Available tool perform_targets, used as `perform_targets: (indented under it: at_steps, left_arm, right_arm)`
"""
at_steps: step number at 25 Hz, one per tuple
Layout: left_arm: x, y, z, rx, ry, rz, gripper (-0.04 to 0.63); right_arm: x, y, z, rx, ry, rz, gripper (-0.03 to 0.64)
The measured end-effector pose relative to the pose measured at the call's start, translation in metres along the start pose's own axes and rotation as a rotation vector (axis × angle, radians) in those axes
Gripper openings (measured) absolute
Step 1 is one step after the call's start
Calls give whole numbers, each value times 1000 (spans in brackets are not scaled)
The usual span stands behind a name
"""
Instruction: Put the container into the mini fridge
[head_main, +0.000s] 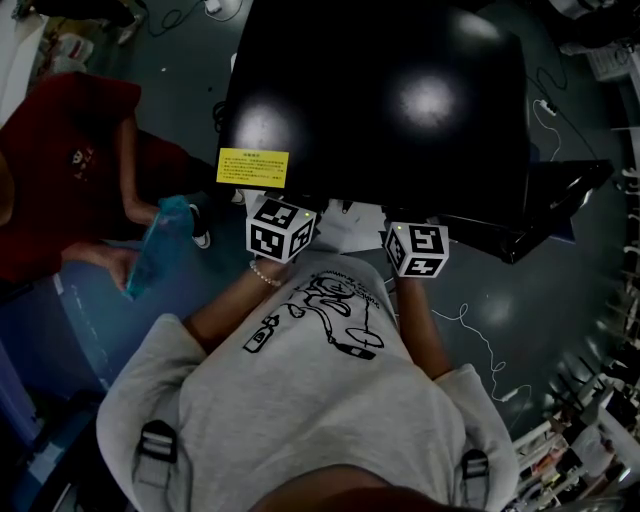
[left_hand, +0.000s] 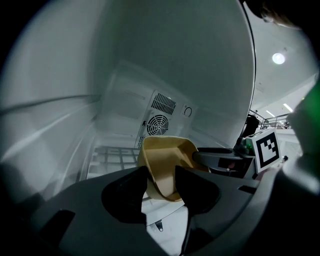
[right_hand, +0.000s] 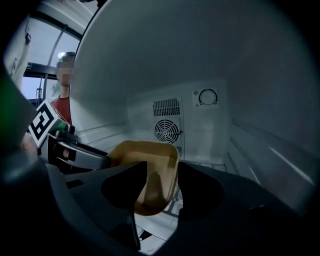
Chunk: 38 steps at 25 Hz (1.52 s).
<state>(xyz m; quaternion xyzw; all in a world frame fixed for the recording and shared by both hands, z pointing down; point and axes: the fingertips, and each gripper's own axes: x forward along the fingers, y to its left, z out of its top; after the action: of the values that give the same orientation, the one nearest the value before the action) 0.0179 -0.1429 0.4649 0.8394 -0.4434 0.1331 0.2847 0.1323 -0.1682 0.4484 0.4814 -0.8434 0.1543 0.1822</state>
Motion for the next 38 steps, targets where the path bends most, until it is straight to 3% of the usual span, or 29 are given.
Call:
perform_targets:
  at_steps: [38]
  left_arm:
    - [25, 21, 2, 28, 1, 45, 186]
  right_arm:
    - [27, -10, -8, -8, 7, -21, 212]
